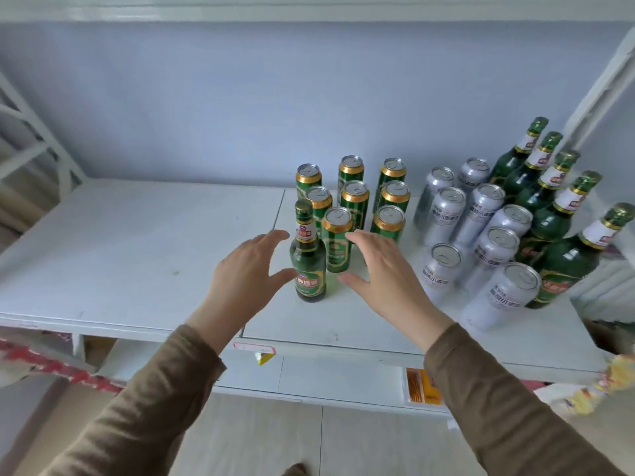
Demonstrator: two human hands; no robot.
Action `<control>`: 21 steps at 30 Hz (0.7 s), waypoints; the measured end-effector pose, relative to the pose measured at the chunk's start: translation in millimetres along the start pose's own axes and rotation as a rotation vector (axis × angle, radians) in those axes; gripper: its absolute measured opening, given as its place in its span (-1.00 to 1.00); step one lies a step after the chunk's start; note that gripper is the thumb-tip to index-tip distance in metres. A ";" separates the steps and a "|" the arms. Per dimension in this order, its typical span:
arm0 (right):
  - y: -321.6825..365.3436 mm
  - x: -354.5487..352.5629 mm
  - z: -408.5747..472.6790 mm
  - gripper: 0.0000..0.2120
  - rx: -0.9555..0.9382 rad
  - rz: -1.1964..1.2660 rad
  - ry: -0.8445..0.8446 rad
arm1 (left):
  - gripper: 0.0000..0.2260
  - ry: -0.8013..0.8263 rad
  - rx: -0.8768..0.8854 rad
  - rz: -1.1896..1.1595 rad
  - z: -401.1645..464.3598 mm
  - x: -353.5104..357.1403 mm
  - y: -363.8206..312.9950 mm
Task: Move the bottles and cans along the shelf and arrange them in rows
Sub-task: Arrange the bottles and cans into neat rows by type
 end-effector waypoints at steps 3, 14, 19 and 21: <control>-4.9 18.1 7.3 -0.32 0.100 0.069 -0.043 | -0.44 0.011 0.040 -0.135 22.9 14.3 7.6; -16.0 72.7 38.2 -0.29 0.265 0.438 -0.083 | -0.52 0.042 0.130 -0.460 63.9 30.4 4.8; -17.4 88.3 46.6 -0.31 0.289 0.556 -0.049 | -0.60 0.079 0.162 -0.462 68.5 35.3 7.5; -16.9 92.5 48.7 -0.30 0.300 0.581 -0.052 | -0.62 0.091 0.170 -0.458 68.2 36.7 9.0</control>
Point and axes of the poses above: each hand's wrist, its own z-axis towards the middle knuckle, its own x-axis out of the palm, y = z × x, the point moved 8 cm from there along z, towards the middle knuckle, and after that the axes turned 12 degrees about z, right-handed, at the moved point
